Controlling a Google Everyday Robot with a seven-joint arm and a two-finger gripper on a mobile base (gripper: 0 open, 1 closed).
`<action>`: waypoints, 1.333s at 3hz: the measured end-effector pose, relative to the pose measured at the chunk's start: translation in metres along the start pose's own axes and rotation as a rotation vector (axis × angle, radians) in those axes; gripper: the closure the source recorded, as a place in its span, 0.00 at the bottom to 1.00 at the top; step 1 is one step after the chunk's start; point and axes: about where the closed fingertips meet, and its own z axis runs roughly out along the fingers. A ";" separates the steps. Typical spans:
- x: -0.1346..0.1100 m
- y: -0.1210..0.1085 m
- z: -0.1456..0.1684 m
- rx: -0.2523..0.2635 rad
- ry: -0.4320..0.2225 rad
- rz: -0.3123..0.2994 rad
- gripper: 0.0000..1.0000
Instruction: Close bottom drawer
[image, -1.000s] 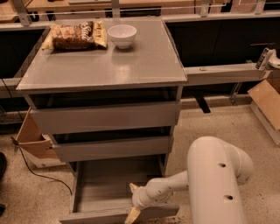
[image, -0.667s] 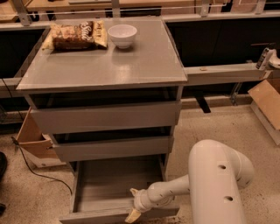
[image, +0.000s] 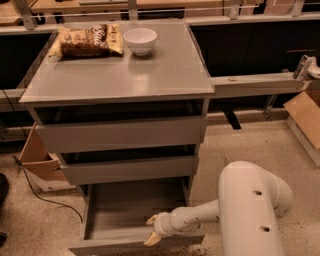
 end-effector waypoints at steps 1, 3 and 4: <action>-0.006 -0.009 -0.002 0.018 -0.006 -0.017 0.89; -0.024 -0.034 -0.007 0.066 -0.028 -0.057 1.00; -0.046 -0.058 -0.026 0.131 -0.042 -0.097 1.00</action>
Offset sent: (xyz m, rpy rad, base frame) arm 0.0964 0.0178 0.0617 0.0207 -0.2264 0.0158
